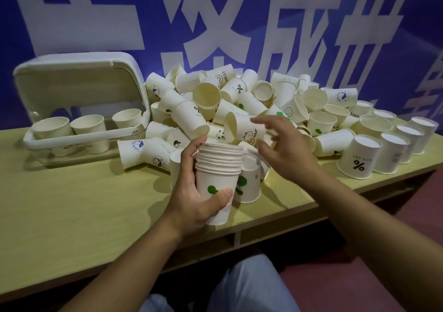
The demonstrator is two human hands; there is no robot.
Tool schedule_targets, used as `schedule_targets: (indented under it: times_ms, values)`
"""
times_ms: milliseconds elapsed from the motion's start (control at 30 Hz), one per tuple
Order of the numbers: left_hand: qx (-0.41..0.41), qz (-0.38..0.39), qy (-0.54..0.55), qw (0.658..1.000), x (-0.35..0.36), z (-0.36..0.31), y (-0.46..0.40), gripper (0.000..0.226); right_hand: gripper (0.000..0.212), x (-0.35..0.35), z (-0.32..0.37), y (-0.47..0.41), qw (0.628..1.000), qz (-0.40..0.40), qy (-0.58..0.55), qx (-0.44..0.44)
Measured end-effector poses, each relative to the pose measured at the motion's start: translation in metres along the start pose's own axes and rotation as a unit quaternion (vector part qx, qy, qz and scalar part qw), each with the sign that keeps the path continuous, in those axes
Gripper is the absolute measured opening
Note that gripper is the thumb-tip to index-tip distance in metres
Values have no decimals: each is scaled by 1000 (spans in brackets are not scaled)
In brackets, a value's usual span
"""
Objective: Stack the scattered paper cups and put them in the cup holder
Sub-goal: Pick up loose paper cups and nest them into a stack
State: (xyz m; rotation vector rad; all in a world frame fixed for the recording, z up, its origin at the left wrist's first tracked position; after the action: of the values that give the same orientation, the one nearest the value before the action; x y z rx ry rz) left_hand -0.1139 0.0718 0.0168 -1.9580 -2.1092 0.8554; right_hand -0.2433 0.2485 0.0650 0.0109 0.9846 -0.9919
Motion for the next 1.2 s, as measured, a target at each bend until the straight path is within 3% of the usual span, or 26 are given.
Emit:
schedule_targets:
  times_ms: [67,200,333,400,467,533,667,733,967,1100,1200]
  values:
    - [5,4,7,1000,0,-1,-1,89,61,-1,-7,-27,991,76,113,-3]
    - [13,8,20,1000,-1,-4,-4,91,77,0,-12,-70,939,206,276,4]
    - [17,9,17,1000,-5,-6,-2,90,81,2,-11,-86,921,193,338,-35]
    - [12,10,13,1000,-6,-8,-1,90,78,-1,-8,-86,942,156,295,-44]
    - [6,14,10,1000,-6,-9,0,91,76,-8,-2,-79,981,112,148,-53]
    - [2,26,9,1000,-7,-10,-2,91,76,-16,10,-68,996,57,-14,-64]
    - [-8,32,5,999,-8,-14,-7,97,71,-14,41,-41,970,28,-241,-27]
    - [-9,30,-5,999,-8,-15,-7,99,72,-9,52,-27,954,44,-296,-18]
    - [-15,-6,-39,999,-9,-11,-2,117,59,18,57,8,965,90,-244,-20]
    - [-6,-48,-40,998,-17,-7,6,111,50,14,49,14,979,103,-174,-22]
    - [-6,-37,-31,999,-18,-7,9,106,47,19,44,17,975,138,-172,-20]
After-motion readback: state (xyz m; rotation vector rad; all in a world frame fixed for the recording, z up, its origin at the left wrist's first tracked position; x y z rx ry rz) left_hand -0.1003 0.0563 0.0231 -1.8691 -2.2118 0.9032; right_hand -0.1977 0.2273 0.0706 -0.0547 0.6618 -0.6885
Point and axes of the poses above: each hand's wrist, its own y-axis away from the middle knuckle, its own x-axis out of the palm, z = x × y, the point moved 2 cm from there along -y, towards the middle knuckle, and after that the axes turned 11 degrees about z, right-handed, at the moved point
